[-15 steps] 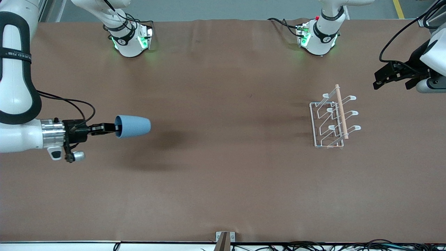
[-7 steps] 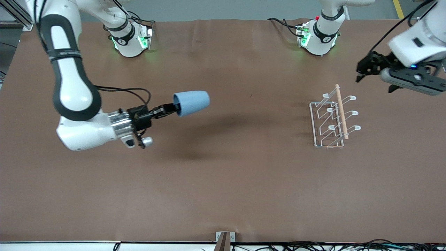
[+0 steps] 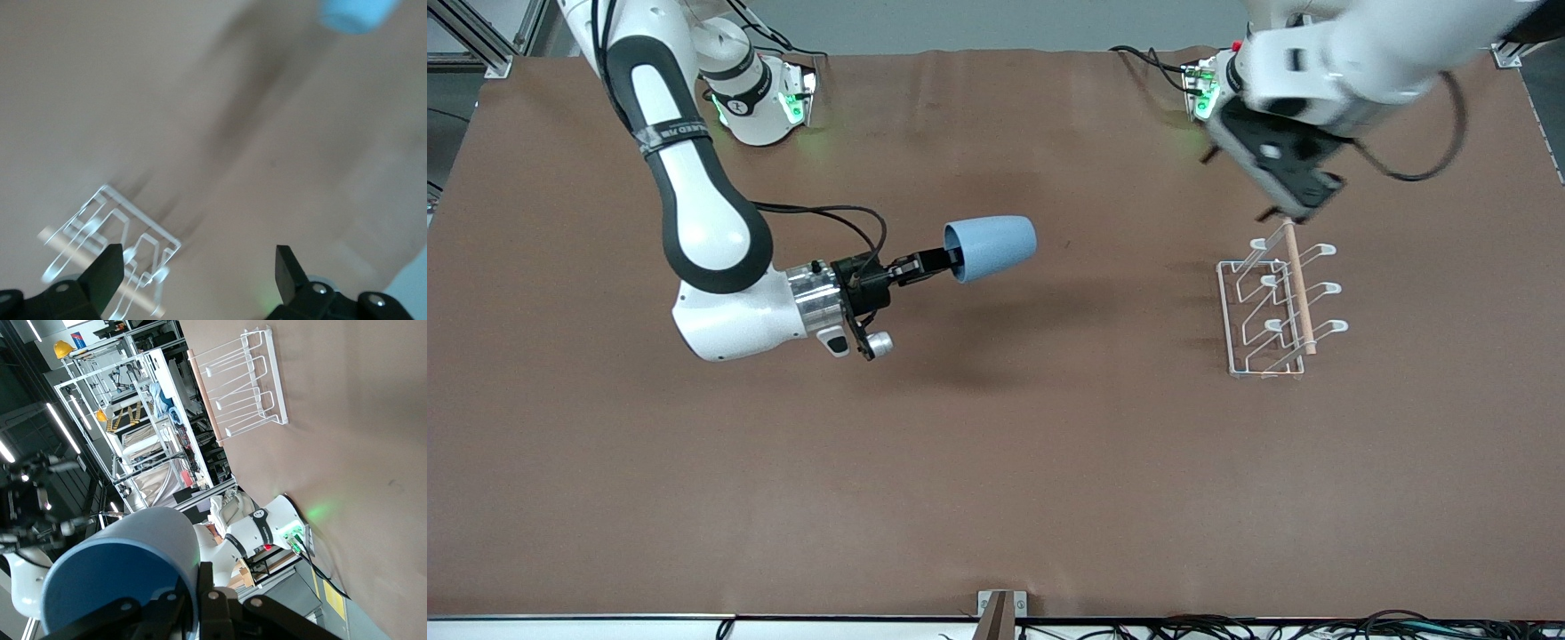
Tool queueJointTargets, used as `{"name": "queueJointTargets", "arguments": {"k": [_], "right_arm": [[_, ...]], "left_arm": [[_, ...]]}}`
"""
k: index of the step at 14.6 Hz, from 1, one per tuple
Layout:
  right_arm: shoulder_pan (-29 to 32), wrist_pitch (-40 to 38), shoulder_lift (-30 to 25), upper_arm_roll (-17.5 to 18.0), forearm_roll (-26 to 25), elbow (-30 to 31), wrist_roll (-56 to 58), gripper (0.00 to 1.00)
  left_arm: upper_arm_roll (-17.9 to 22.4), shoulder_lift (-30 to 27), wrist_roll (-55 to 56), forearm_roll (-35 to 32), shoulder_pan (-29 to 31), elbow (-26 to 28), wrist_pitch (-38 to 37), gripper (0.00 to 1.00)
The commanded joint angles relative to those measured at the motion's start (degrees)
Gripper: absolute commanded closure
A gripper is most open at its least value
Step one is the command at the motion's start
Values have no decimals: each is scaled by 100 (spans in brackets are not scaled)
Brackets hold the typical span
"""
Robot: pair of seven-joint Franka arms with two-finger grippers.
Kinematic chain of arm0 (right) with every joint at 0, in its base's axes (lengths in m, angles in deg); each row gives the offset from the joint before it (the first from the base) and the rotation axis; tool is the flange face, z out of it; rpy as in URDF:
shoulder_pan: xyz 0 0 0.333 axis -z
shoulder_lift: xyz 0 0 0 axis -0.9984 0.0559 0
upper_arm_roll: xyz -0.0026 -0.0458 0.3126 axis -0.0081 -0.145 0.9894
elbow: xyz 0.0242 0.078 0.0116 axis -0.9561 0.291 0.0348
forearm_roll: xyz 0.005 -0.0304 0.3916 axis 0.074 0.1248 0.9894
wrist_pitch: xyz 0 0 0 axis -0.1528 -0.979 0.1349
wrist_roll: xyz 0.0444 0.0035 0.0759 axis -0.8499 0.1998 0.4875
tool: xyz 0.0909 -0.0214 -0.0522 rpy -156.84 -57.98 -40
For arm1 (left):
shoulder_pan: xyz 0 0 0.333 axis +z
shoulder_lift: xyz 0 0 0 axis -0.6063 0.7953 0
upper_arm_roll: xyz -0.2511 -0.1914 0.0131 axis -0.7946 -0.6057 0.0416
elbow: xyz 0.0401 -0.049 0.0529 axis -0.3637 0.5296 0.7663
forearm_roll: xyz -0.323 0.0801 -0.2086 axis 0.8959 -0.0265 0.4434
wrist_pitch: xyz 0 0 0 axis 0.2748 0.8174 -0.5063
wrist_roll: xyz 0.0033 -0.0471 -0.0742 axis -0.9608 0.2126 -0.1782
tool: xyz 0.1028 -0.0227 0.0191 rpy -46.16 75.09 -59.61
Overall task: Hang cup on cup holder
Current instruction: 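Carry the cup toward the middle while the left gripper reaches toward it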
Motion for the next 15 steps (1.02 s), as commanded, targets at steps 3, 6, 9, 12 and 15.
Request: {"name": "queueJointTargets", "arguments": {"k": [3, 6, 9, 12, 15], "right_arm": [[-219, 242, -140, -49, 226, 271, 31, 99], [-211, 207, -219, -58, 226, 359, 31, 99], [-202, 198, -236, -49, 226, 360, 31, 99], [-228, 198, -297, -49, 226, 360, 31, 99], [-280, 198, -394, -58, 226, 614, 31, 99]], "left_arm": [[-587, 549, -172, 646, -68, -97, 406, 0], [-869, 848, -76, 699, -174, -79, 1004, 0], [-896, 1199, -154, 655, -235, -88, 1479, 0], [-905, 1445, -172, 629, -323, -88, 1945, 0], [-905, 1586, -163, 646, -490, -97, 2280, 0]]}}
